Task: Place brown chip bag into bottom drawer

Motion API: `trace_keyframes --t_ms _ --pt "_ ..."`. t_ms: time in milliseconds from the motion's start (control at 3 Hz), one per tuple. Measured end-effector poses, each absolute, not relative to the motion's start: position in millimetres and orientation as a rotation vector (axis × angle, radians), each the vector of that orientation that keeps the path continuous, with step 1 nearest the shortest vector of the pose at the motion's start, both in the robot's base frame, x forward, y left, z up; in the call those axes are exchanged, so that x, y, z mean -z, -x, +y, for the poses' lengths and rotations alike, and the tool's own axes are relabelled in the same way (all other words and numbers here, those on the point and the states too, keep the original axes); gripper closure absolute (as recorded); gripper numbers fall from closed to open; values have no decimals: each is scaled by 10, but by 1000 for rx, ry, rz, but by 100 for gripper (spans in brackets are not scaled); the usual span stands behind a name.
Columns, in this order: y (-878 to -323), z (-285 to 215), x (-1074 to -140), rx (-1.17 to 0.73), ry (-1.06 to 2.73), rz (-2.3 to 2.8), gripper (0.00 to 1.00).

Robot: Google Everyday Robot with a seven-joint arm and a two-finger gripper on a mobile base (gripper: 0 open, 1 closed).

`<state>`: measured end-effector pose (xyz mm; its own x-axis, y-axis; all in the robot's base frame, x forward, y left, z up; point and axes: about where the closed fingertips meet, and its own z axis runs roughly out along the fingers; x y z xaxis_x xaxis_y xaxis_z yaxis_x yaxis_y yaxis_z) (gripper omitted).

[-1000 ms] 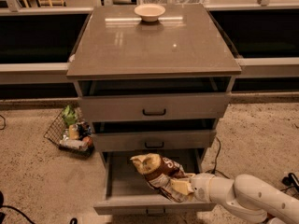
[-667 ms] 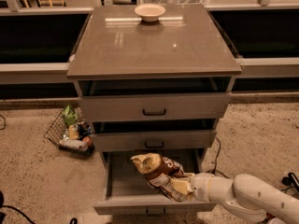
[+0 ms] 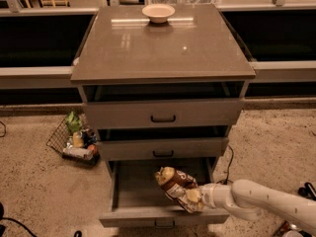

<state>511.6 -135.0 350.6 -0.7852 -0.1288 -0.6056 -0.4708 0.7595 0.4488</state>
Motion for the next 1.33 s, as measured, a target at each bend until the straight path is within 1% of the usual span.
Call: trace_keyframes --t_ms 333,667,1333 --pt "-5360 -1544 -2990 -832 377 2433 100" --pt "-5671 -1704 -2602 -850 297 2439 82" --pt "-6009 -1898 -2137 -914 183 2421 35"
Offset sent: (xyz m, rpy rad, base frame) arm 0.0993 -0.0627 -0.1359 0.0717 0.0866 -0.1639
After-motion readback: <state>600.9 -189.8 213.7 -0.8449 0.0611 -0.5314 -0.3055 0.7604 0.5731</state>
